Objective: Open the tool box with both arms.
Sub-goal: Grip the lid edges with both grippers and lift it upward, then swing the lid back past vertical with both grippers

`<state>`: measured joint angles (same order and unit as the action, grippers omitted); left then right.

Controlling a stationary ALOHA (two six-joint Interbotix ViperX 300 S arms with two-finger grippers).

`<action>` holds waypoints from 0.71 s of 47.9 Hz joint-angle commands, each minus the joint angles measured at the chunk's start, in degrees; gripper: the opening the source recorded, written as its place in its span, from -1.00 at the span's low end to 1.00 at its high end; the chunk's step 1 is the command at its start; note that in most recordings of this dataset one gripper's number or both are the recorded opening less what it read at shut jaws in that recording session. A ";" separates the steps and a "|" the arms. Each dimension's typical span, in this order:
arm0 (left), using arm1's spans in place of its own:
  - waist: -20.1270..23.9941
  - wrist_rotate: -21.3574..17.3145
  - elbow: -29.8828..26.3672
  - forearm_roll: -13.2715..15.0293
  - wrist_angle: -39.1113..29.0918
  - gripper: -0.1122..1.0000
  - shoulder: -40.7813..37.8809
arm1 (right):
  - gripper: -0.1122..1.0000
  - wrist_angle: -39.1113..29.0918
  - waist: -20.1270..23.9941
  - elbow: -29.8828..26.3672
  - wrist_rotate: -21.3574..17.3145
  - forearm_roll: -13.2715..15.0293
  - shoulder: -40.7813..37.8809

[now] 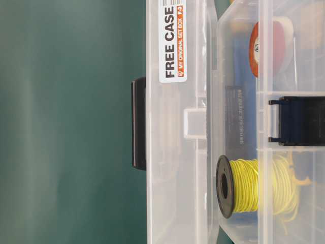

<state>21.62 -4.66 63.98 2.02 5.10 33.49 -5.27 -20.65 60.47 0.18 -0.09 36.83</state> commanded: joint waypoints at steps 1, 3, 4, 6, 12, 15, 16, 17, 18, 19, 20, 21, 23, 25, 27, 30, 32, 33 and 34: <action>0.00 0.26 -4.04 0.09 0.97 0.82 0.26 | 0.70 1.41 0.35 -4.57 -0.18 -0.26 0.79; 0.35 0.18 -4.31 0.09 0.97 0.82 0.26 | 0.70 1.41 0.00 -4.83 -0.18 -0.26 0.97; 0.44 0.18 -4.39 0.09 0.97 0.82 0.35 | 0.70 1.41 -0.18 -4.83 -0.18 -0.26 1.05; 0.79 0.18 -4.66 0.09 0.97 0.82 0.26 | 0.70 1.41 -0.53 -5.01 -0.18 -0.26 1.14; 1.67 0.18 -5.45 0.09 0.88 0.82 0.35 | 0.70 1.41 -1.67 -5.27 -0.26 -0.26 1.41; 2.02 0.18 -5.89 0.09 0.70 0.82 0.35 | 0.70 1.49 -2.37 -5.54 -0.35 -0.18 1.32; 2.20 0.26 -6.06 0.09 0.62 0.82 0.35 | 0.70 1.49 -2.72 -5.54 -0.35 -0.18 1.32; 2.37 0.18 -6.15 0.09 0.53 0.82 0.35 | 0.70 1.58 -2.90 -5.62 -0.35 -0.26 1.32; 2.46 0.18 -6.42 0.09 0.53 0.82 0.35 | 0.70 1.67 -3.16 -5.62 -0.35 -0.26 1.32; 2.64 0.18 -6.50 0.09 0.44 0.82 0.35 | 0.70 1.67 -3.43 -5.71 -0.35 -0.26 1.41; 2.81 0.18 -6.59 0.09 0.35 0.82 0.35 | 0.70 1.76 -3.60 -5.71 -0.35 -0.26 1.41; 3.16 0.26 -6.68 0.09 0.35 0.82 0.35 | 0.70 1.85 -3.87 -5.80 -0.35 -0.26 1.41; 3.60 0.26 -6.86 0.09 0.35 0.82 0.35 | 0.70 2.02 -4.39 -5.98 -0.35 -0.26 1.32; 4.13 0.26 -6.94 0.09 0.35 0.82 0.44 | 0.70 2.37 -4.92 -5.98 -0.35 -0.18 1.32; 4.48 0.26 -7.12 0.09 0.26 0.82 0.35 | 0.70 2.72 -5.45 -6.06 -0.35 -0.18 1.41; 5.01 0.26 -7.21 0.09 0.35 0.82 0.35 | 0.70 3.34 -6.06 -6.15 -0.44 -0.26 1.32; 5.45 0.26 -7.38 0.09 0.35 0.82 0.44 | 0.70 3.60 -6.42 -6.24 -0.44 -0.26 1.32; 5.71 0.26 -7.38 0.09 0.35 0.82 0.35 | 0.70 3.69 -6.68 -6.24 -0.44 -0.26 1.32; 5.98 0.26 -7.56 0.09 0.35 0.82 0.35 | 0.70 3.87 -6.86 -6.24 -0.44 -0.26 1.32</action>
<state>27.95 -4.66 59.77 1.93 4.66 33.93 -4.39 -27.69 57.83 0.26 0.00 38.32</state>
